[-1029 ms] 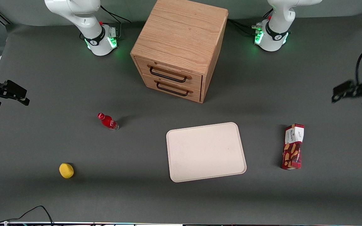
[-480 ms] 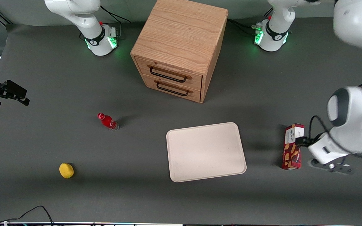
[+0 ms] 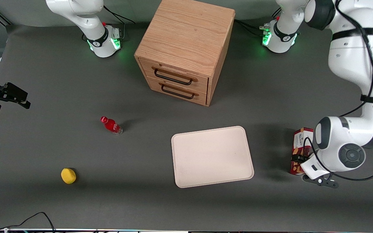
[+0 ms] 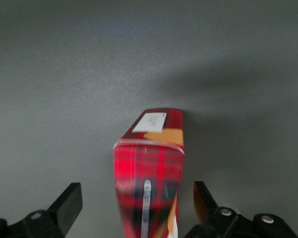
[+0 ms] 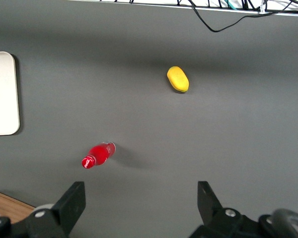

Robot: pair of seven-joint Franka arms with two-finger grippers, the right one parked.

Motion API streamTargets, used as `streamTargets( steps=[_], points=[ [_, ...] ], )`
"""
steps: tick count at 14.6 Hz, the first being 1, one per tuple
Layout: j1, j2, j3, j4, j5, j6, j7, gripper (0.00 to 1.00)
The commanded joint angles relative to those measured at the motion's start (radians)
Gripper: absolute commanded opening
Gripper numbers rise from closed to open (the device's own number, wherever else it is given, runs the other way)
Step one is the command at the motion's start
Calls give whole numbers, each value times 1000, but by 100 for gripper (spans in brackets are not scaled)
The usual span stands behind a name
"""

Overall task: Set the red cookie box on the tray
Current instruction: 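Close the left gripper on the cookie box's end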

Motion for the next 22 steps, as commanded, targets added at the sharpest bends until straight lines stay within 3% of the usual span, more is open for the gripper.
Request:
streamTargets(
  steps=[1, 3, 4, 5, 7, 11, 14, 18, 22],
  points=[
    [6, -1, 3, -9, 15, -1, 39, 83],
    [12, -11, 3, -7, 15, -18, 56, 50],
    [12, -11, 3, -7, 15, -27, 58, 36],
    [12, -11, 3, -7, 15, -27, 58, 31],
    [14, -12, 3, -9, 13, -30, 38, 0],
    [15, -26, 3, 0, 13, -53, 39, 0],
    [0, -113, 0, 8, 1, -133, 27, 0],
    [-29, -273, -14, 31, 1, -298, -77, 0],
    [-113, -293, -42, 140, -2, -476, -288, 0]
  ],
)
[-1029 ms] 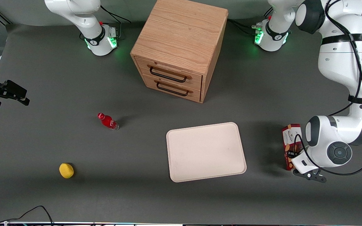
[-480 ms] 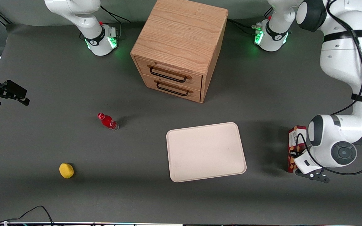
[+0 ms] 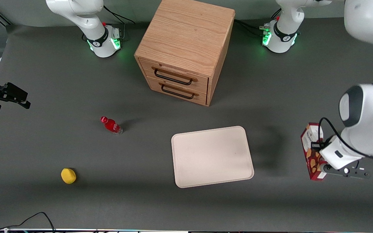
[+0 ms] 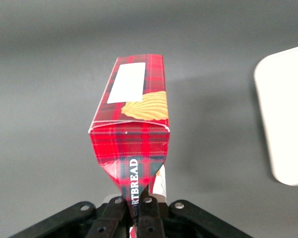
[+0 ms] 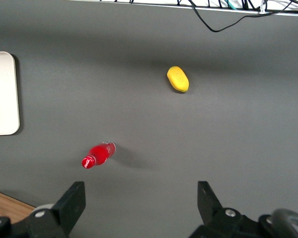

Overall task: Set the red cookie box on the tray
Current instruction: 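Close the left gripper on the cookie box's end, then lift the cookie box and carry it over the cream tray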

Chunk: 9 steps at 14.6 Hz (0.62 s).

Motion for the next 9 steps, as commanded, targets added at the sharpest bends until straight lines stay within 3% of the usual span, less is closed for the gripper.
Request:
streamTargets(
  steps=[1, 5, 9],
  points=[
    [-91, 20, -15, 95, -1, -139, -194, 0],
    [-171, 46, -65, 178, -23, -244, -455, 0],
    [-177, 163, -153, 261, -33, -213, -629, 0]
  ],
)
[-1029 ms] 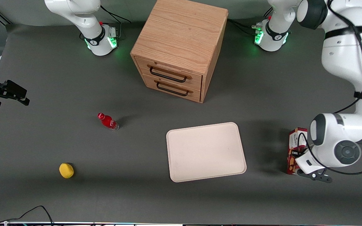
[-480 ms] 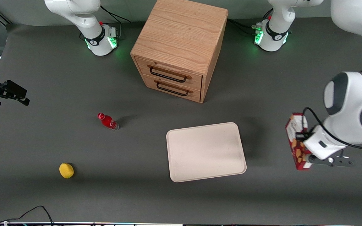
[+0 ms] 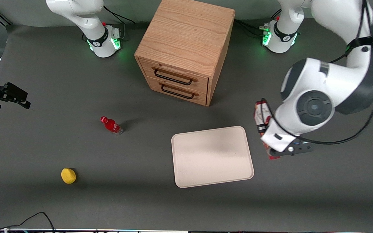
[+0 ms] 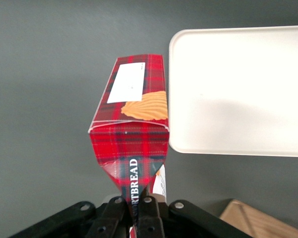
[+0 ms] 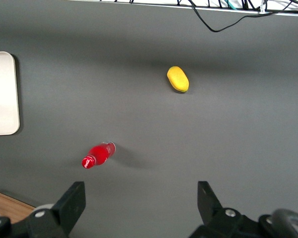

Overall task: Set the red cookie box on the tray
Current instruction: 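Lift the cookie box and carry it over the cream tray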

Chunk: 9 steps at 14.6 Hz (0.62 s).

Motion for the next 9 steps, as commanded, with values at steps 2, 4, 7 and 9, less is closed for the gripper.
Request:
streamTargets(
  steps=[2, 4, 7, 9],
  points=[
    [-25, 173, -31, 151, -10, 44, -137, 0],
    [-39, 228, -31, 149, -12, 113, -148, 0],
    [-40, 285, -31, 149, -10, 182, -151, 0],
    [-40, 300, -31, 146, -9, 196, -142, 0]
  ],
)
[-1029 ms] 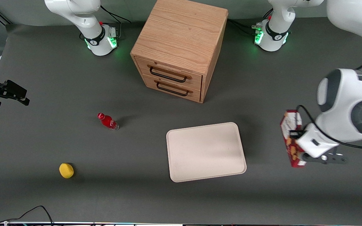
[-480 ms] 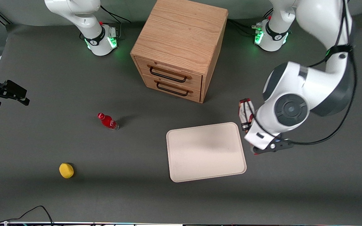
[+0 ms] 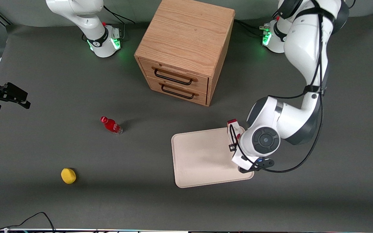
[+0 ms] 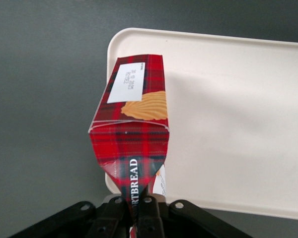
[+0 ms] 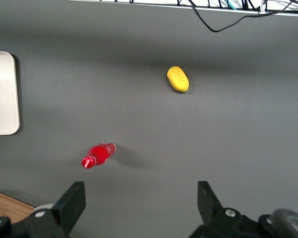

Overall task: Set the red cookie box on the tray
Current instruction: 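Lift the cookie box and carry it over the cream tray, then lower the cookie box onto the tray and open the left gripper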

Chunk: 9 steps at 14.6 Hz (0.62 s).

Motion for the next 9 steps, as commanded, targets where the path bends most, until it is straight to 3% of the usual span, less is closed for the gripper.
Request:
streamTargets(
  steps=[1, 6, 7, 9],
  points=[
    [-8, 27, 4, 49, -2, -2, -11, 0],
    [-4, 46, 6, 41, 8, 36, 20, 0],
    [1, 46, 7, 41, 8, 33, 40, 9],
    [4, 42, 9, 40, 8, 36, 63, 72]
  ],
)
